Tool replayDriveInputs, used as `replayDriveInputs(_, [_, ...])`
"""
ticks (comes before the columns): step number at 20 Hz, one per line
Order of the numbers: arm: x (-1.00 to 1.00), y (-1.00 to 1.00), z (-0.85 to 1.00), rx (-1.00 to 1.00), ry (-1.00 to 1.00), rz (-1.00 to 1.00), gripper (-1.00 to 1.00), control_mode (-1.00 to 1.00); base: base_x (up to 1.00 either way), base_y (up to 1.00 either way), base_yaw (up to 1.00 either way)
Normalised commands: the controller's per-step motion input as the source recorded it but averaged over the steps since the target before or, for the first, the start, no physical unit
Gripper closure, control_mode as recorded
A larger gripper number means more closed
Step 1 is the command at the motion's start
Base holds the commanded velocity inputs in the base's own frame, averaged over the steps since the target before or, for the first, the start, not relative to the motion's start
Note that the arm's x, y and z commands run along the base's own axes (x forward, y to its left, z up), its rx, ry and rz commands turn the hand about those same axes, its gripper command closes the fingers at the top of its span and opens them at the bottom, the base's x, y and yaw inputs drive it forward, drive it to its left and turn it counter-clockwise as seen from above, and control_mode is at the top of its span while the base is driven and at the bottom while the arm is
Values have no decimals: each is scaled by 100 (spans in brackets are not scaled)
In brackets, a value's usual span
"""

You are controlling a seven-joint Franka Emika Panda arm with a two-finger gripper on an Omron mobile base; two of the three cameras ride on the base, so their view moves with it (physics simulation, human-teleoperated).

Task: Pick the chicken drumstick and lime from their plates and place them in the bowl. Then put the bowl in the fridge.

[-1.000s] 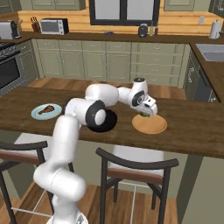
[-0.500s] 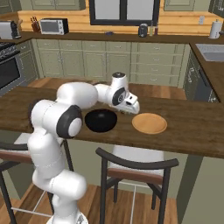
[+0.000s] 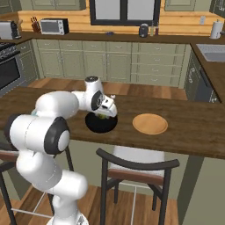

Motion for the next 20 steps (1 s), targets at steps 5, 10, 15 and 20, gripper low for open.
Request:
replayDriveInputs(5, [45, 76, -37, 0, 7, 2, 100, -100, 0, 0, 0])
replayDriveInputs(10, [42, 0, -37, 0, 10, 4, 100, -100, 0, 0, 0])
replayDriveInputs(15, [13, 3, -36, 0, 10, 4, 100, -100, 0, 0, 0])
replayDriveInputs(20, [6, 0, -13, 0, 2, 5, -100, -100, 0, 0, 0])
